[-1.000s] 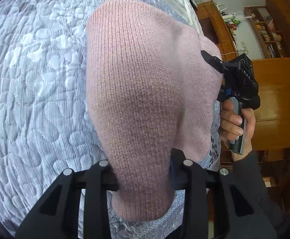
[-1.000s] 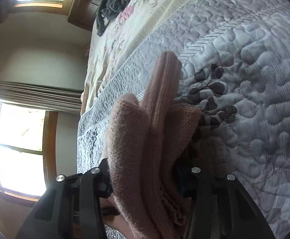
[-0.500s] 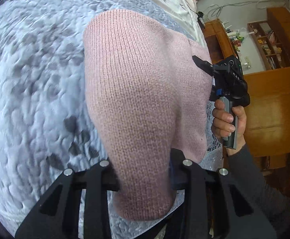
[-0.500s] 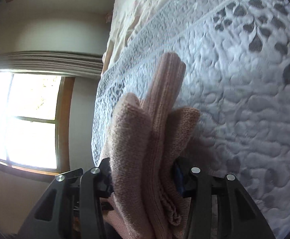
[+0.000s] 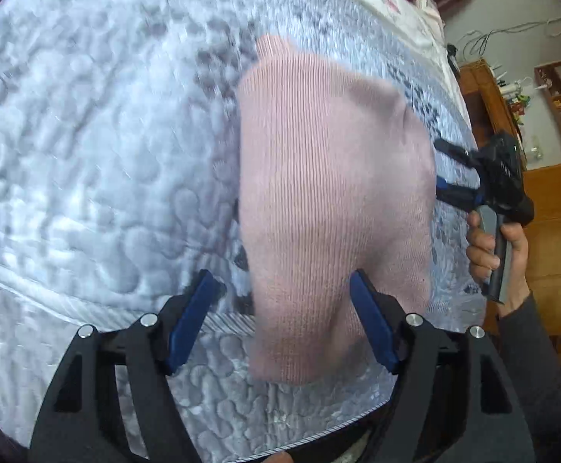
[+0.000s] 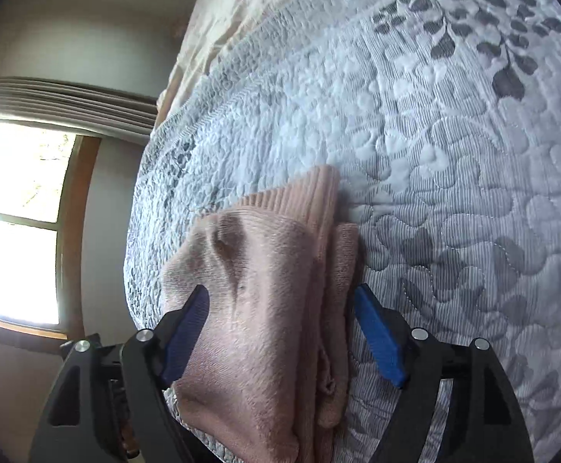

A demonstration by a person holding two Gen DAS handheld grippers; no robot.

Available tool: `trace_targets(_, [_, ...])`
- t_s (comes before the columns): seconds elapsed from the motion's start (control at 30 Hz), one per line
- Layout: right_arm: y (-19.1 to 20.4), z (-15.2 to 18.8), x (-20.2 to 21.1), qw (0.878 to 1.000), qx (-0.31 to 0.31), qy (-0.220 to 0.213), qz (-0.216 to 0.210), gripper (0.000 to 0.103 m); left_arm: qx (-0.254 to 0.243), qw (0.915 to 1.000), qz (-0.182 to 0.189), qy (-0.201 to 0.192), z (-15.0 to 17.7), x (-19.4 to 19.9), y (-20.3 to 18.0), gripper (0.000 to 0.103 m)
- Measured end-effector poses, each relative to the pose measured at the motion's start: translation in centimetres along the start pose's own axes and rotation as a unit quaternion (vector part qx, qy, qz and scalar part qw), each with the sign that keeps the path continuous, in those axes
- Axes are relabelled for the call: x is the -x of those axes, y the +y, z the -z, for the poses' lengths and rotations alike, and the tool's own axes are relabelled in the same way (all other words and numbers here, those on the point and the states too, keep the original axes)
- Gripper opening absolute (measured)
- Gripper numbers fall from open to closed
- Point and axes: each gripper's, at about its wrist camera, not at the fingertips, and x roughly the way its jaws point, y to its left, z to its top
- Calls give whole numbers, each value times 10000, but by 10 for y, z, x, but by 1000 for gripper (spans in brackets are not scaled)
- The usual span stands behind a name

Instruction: Fold small clothes

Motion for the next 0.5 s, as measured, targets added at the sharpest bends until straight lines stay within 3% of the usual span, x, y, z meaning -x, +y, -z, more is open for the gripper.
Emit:
trace_targets(0.1, [10, 6, 0, 9999, 141, 43, 49, 51, -161, 9957, 877, -251, -15, 15, -19, 70])
trace_targets(0.13, [12, 9, -7, 9996, 207, 135, 165, 33, -194, 9926, 1184, -172, -18, 7, -30, 67])
trace_targets(0.2, [24, 11, -14, 9965, 561, 14, 613, 11, -165, 9893, 1440, 179, -17, -29, -56, 52])
trace_targets(0.27, [36, 13, -6, 9942, 816, -287, 632, 10, -98, 9887, 1384, 571, -10, -61, -50, 48])
trace_targets(0.3, [40, 14, -6, 9918, 923, -409, 784, 10, -51, 9888, 1341, 660, -6, -71, -46, 41])
trace_targets(0.33, [41, 12, -15, 9882, 997, -402, 1095, 10, 25, 9881, 1353, 735, -6, -79, -44, 39])
trace_targets(0.37, [32, 13, -22, 9864, 985, -282, 1287, 10, 58, 9869, 1424, 762, 2, -76, -36, 40])
trace_targets(0.43, [18, 13, -24, 9884, 834, -243, 1248, 15, -25, 9854, 1526, 749, -4, -65, -43, 42])
trace_targets(0.5, [23, 12, -11, 9890, 873, -368, 1135, 21, -199, 9847, 1671, 444, -15, -44, -46, 49])
